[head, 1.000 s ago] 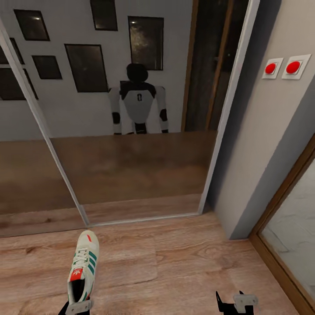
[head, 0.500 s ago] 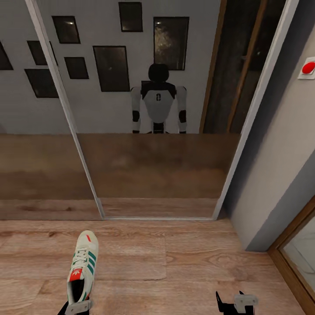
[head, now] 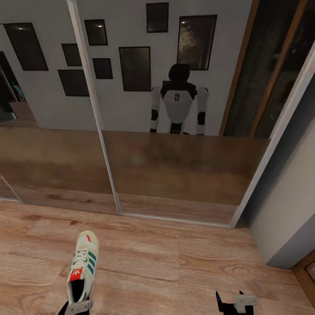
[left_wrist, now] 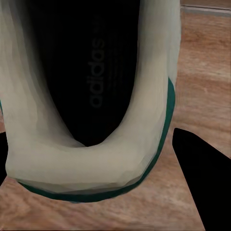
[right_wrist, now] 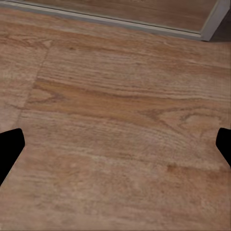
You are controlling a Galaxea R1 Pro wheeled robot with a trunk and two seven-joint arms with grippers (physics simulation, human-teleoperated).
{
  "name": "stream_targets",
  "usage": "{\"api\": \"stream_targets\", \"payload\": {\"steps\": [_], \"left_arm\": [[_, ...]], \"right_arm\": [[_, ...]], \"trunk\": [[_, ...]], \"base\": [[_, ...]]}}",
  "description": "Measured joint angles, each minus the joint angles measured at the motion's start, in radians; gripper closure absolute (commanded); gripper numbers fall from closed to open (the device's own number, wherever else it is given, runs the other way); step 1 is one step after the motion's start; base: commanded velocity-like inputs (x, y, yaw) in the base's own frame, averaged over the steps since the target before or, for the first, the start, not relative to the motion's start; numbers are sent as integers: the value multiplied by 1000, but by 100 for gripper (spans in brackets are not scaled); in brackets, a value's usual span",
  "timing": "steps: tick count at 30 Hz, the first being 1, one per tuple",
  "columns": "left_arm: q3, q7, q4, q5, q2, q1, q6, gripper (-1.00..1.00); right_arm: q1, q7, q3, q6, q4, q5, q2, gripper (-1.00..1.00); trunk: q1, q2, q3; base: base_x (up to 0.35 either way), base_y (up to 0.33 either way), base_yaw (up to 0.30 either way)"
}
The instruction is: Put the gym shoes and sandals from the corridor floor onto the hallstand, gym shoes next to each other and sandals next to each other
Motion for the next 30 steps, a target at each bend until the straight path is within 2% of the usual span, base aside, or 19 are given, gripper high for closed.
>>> {"api": "stream_targets", "payload": {"steps": [9,30], "left_arm": [[0,1,0,0,0,0,0,100],[3,1,0,3,2,0,-2,100]], "right_arm": [[0,0,0,0,0,0,0,-100],[0,0,0,0,0,0,0,-100]], "trunk": [[0,0,0],[0,0,0]], "base": [[0,-165,279],[0,-9,279]]}}
